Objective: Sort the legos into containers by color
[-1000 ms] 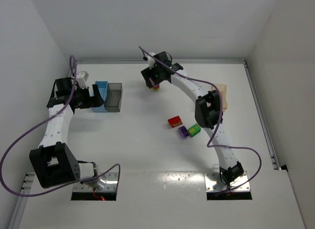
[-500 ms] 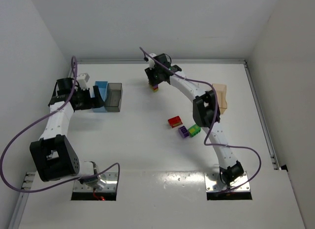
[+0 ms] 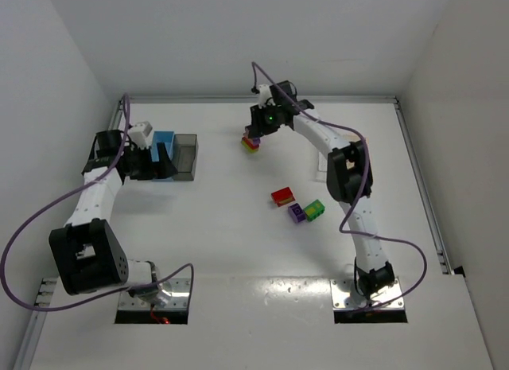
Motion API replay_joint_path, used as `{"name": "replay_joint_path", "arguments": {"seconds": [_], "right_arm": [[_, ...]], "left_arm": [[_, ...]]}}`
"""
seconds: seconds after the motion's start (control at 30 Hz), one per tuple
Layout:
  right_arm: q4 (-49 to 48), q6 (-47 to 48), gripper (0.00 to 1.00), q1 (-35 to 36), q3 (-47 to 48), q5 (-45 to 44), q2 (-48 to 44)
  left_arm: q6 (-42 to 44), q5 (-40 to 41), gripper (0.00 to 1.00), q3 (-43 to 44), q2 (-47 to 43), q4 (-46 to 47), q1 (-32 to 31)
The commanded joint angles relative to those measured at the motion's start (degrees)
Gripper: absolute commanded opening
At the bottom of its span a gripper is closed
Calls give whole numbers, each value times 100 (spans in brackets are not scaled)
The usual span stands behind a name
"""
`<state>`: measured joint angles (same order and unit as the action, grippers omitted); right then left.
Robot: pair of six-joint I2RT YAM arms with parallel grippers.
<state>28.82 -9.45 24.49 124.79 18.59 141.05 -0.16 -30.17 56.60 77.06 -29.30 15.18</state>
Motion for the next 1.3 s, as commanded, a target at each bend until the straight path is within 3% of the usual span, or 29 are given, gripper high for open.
{"name": "replay_joint_path", "arguments": {"seconds": [0.0,0.17,0.27,0.33,0.37,0.6,0.93,1.27], "right_arm": [[-358,-741,0,-374,-577,1680,-999],[-1736,-1821,0,-691,-1973,4286,-1809],[-3746,-3445,0,-744,-2871,5283,-1985],[-4635,-4044,0,-569,-3170,5575,-2056],[-4640,-4047,0,-516,-3172,5777,-2056],[-5658,-4626,0,-191,-3751,6209,-2161],[-5712,-4627,0,-23,-3857,6315,-2223],[-5712,-4627,0,232,-3497,6315,-1924]], "left_arm": [[350,-822,100,-254,-436,82,-322],[676,-2094,100,-553,-543,82,-893],[676,-2580,100,-387,-245,82,-1131],[623,-3098,100,-186,-69,82,-1254],[623,-3422,100,-123,115,82,-1306],[676,-4319,100,430,784,82,-1536],[737,-4884,100,879,1505,82,-1650],[737,-5262,88,1046,1637,30,-1703]]}}
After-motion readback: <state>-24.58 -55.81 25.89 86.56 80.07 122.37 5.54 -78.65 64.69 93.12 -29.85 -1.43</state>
